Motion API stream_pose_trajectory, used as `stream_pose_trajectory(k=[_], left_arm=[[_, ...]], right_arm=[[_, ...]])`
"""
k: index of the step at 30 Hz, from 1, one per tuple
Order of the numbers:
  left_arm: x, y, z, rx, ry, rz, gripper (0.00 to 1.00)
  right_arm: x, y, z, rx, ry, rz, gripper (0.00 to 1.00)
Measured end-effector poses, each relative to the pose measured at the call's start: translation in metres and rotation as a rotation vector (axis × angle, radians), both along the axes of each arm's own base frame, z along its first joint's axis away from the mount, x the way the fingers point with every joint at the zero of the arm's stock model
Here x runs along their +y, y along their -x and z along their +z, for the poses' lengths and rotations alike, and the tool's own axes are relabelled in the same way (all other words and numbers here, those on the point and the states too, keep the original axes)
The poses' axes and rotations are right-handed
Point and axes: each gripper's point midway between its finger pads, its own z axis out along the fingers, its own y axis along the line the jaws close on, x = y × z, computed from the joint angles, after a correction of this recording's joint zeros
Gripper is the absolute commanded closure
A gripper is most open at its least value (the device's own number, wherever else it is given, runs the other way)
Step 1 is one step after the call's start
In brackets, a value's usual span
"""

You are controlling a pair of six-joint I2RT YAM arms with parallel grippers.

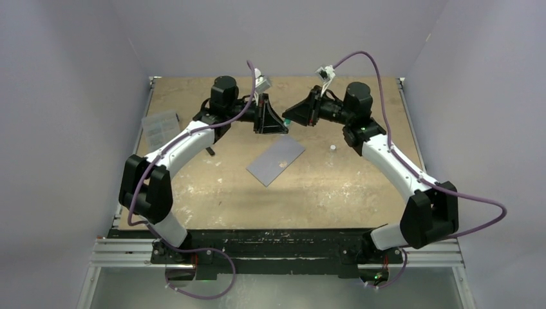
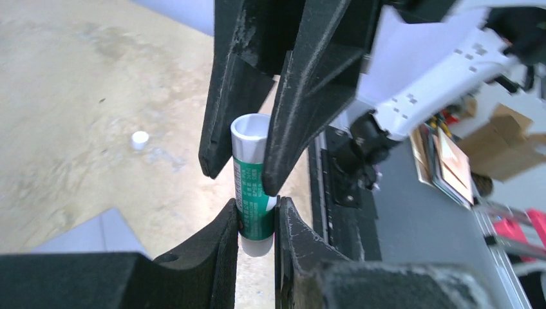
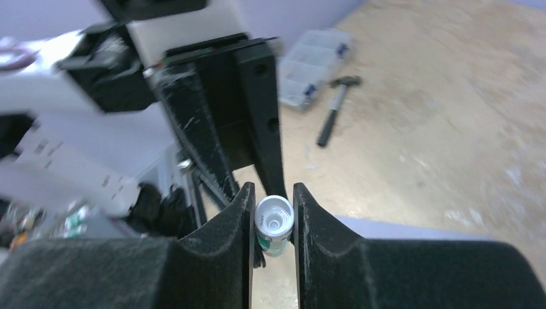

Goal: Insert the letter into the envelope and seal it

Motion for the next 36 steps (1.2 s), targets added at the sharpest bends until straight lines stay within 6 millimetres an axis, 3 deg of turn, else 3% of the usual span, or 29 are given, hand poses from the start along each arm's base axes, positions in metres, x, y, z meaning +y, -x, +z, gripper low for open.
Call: stream_pose_trajectory(k=[3, 4, 5, 6, 7, 8, 13, 16, 18, 22, 26, 31, 36], left_arm=[[0.003, 0.020, 0.017, -0.036, 0.035, -0.091, 1.00], [0.004, 0.026, 0.024, -0.051, 0.047, -0.113, 1.00], [0.005, 0.029, 0.030, -0.069, 0.059, -0.122, 1.00], [0.005, 0.030, 0.035, -0.086, 0.068, -0.119, 1.00], [0.005, 0.027, 0.039, -0.104, 0.074, -0.101, 1.00], [0.005, 0.022, 0.041, -0.120, 0.075, -0.072, 1.00], [0.008, -0.025, 0.033, -0.141, 0.026, 0.196, 1.00], [0.015, -0.051, 0.023, -0.149, -0.014, 0.347, 1.00], [0.021, -0.062, 0.019, -0.150, -0.040, 0.421, 1.00], [0.028, -0.074, 0.008, -0.140, -0.085, 0.492, 1.00], [0.030, -0.077, 0.002, -0.129, -0.102, 0.511, 1.00], [0.032, -0.077, -0.003, -0.114, -0.119, 0.519, 1.00], [0.033, -0.077, -0.007, -0.113, -0.135, 0.520, 1.00]], right_arm=[[0.005, 0.026, 0.020, -0.119, -0.050, 0.154, 1.00], [0.005, 0.034, 0.026, -0.153, -0.061, 0.193, 0.88], [0.005, 0.037, 0.032, -0.181, -0.067, 0.208, 0.64], [0.005, 0.037, 0.036, -0.195, -0.068, 0.206, 0.46], [0.005, 0.033, 0.043, -0.206, -0.065, 0.180, 0.36], [0.007, 0.030, 0.045, -0.205, -0.064, 0.161, 0.32], [0.001, -0.021, 0.050, -0.061, -0.049, -0.171, 0.30], [-0.003, -0.050, 0.032, 0.043, -0.020, -0.352, 0.33], [-0.005, -0.063, 0.016, 0.101, 0.014, -0.439, 0.40], [0.001, -0.072, 0.001, 0.147, 0.046, -0.492, 0.42], [0.004, -0.075, 0.005, 0.150, 0.043, -0.502, 0.39], [0.005, -0.083, 0.021, 0.131, 0.020, -0.517, 0.56], [0.008, -0.087, 0.024, 0.145, 0.023, -0.513, 0.43]])
